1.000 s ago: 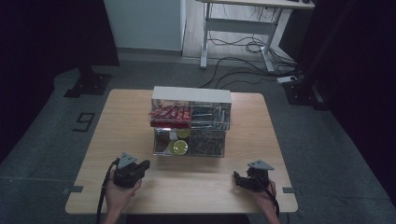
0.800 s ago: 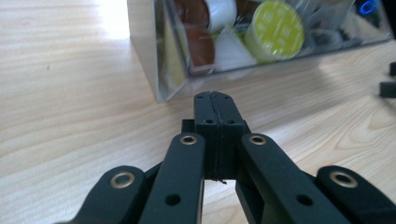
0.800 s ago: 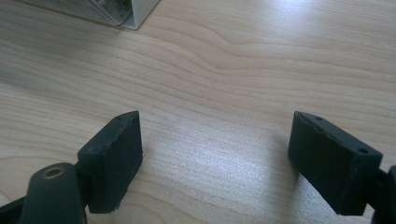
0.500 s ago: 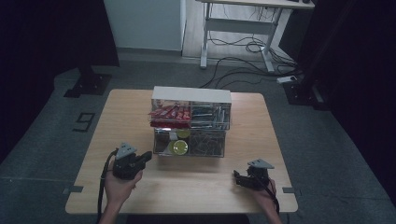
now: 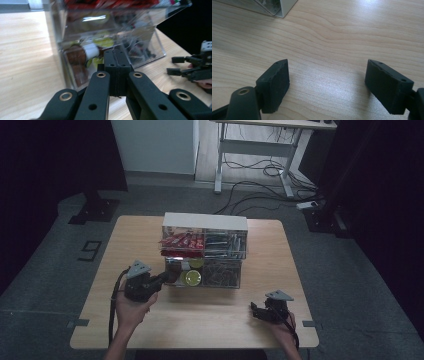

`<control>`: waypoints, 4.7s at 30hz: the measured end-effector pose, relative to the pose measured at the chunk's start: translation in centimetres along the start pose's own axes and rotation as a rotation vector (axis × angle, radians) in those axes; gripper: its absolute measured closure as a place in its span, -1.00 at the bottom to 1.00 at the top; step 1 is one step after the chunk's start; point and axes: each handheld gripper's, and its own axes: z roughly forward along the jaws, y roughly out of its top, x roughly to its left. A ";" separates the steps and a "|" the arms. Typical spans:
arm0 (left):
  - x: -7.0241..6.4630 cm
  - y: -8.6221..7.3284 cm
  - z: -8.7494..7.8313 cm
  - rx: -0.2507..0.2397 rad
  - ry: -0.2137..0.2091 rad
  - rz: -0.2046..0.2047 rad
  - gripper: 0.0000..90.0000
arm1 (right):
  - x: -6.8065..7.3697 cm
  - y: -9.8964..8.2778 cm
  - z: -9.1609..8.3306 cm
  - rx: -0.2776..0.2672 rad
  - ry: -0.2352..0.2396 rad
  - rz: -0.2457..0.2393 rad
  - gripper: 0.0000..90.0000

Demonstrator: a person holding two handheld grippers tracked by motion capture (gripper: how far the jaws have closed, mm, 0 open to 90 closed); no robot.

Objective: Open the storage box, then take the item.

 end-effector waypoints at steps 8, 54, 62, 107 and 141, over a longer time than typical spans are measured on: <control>-1.0 1.8 0.3 -0.011 -0.034 0.015 1.00 | 0.0 0.0 0.0 0.000 -0.003 0.001 -0.57; -1.3 6.6 2.3 -0.008 -0.034 0.044 1.00 | -0.5 -0.1 -0.2 -0.005 -0.008 0.006 -0.51; -1.2 7.2 1.9 -0.029 -0.025 0.042 1.00 | -0.5 -0.1 -0.2 -0.006 -0.009 0.003 -0.51; -0.6 9.9 2.3 -0.092 -0.017 0.039 1.00 | -0.2 1.4 -1.9 -0.103 0.019 0.020 -0.20; -0.3 10.7 2.3 -0.092 -0.031 0.036 1.00 | 2.3 10.7 -7.2 -0.316 0.163 -0.023 0.03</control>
